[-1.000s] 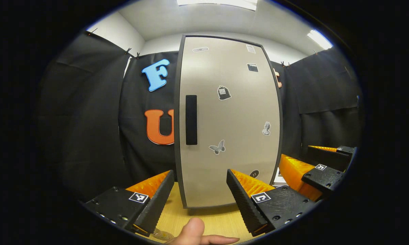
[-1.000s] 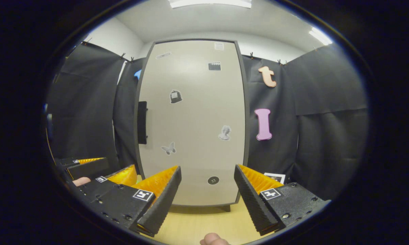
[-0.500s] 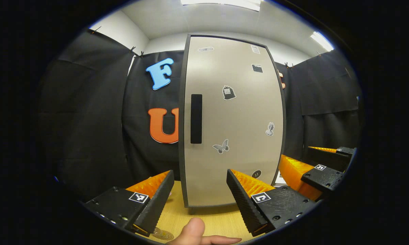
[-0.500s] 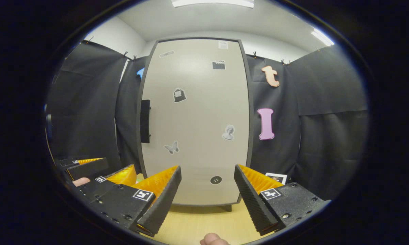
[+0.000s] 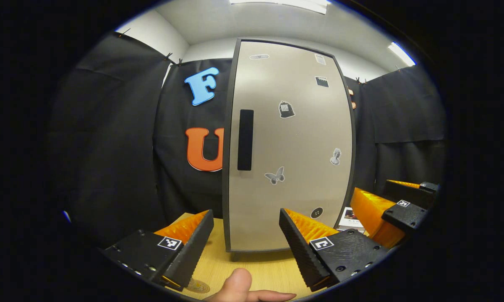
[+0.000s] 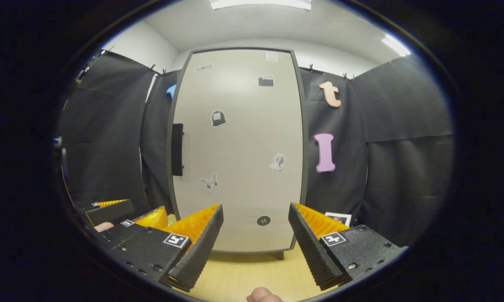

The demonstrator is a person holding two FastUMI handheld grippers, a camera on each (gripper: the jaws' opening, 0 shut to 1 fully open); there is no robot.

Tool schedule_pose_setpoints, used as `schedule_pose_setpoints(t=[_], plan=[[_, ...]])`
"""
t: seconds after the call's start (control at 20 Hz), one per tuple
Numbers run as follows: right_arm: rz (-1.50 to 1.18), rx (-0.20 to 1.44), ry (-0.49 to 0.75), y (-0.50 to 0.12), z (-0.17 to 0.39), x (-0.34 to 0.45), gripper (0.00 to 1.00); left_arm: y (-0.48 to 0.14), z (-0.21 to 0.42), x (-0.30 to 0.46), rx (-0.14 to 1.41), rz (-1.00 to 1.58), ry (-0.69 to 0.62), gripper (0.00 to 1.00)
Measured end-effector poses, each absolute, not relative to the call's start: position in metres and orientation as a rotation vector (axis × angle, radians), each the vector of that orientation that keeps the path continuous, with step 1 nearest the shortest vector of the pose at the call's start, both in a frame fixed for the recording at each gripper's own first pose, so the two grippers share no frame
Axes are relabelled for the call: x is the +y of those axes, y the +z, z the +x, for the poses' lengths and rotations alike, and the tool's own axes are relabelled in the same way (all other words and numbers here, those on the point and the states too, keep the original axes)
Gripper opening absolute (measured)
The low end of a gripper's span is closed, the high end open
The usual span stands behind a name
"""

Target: Open the cabinet door with the right hand, grasp the bottle in the cabinet with the left hand and place it on the coaster, then close the cabinet door with the right hand.

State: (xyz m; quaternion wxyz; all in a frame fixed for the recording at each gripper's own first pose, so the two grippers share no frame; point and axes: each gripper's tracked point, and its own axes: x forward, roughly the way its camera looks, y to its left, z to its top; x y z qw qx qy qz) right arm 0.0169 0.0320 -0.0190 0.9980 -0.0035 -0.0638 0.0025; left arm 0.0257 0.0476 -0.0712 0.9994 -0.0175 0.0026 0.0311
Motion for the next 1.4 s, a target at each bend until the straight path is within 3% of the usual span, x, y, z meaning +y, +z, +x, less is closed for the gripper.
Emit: schedule_pose_setpoints(t=[0.05,0.1,0.15,0.45,0.5,0.65,0.7,0.8,0.95,1.0,1.05,1.15,1.2,1.4], plan=[[-0.004,-0.132,0.001,-0.018,0.016,0.03,0.96,-0.071,0.028,0.049,0.004,-0.038,0.065,0.95],[0.001,-0.134,-0.004,-0.018,0.015,0.028,0.99,-0.069,0.032,0.051,-0.002,-0.038,0.068,0.95],[0.004,-0.133,-0.012,-0.018,0.015,0.025,0.96,-0.067,0.034,0.053,-0.007,-0.031,0.076,0.95],[0.026,-0.118,-0.05,-0.027,0.014,0.014,0.96,-0.066,0.032,0.053,-0.012,-0.011,0.066,0.95],[0.028,-0.114,-0.051,-0.028,0.015,0.014,1.0,-0.062,0.036,0.05,-0.012,-0.007,0.065,0.95],[0.035,-0.106,-0.05,-0.031,0.017,0.015,0.95,-0.063,0.034,0.048,-0.009,0.01,0.059,0.95],[0.036,-0.102,-0.052,-0.031,0.018,0.015,1.0,-0.063,0.033,0.048,-0.01,0.014,0.057,0.95],[0.027,-0.105,-0.057,-0.031,0.019,0.012,1.0,-0.062,0.033,0.047,-0.009,0.019,0.058,0.95],[0.049,-0.085,-0.071,-0.036,0.022,0.006,0.96,-0.064,0.036,0.045,-0.001,0.03,0.056,0.95],[0.055,-0.069,-0.079,-0.039,0.023,0.004,1.0,-0.062,0.036,0.045,-0.003,0.033,0.056,0.95],[0.058,-0.059,-0.091,-0.041,0.024,0.0,0.96,-0.058,0.036,0.043,-0.009,0.032,0.052,0.95],[0.056,-0.046,-0.128,-0.041,0.028,-0.007,1.0,-0.054,0.035,0.037,-0.017,0.038,0.039,0.95],[0.056,-0.028,-0.137,-0.041,0.033,-0.009,0.95,-0.053,0.035,0.037,-0.022,0.046,0.035,0.95],[0.106,-0.066,-0.193,-0.023,0.037,-0.018,1.0,-0.051,0.032,0.03,-0.047,0.064,0.014,0.94]])
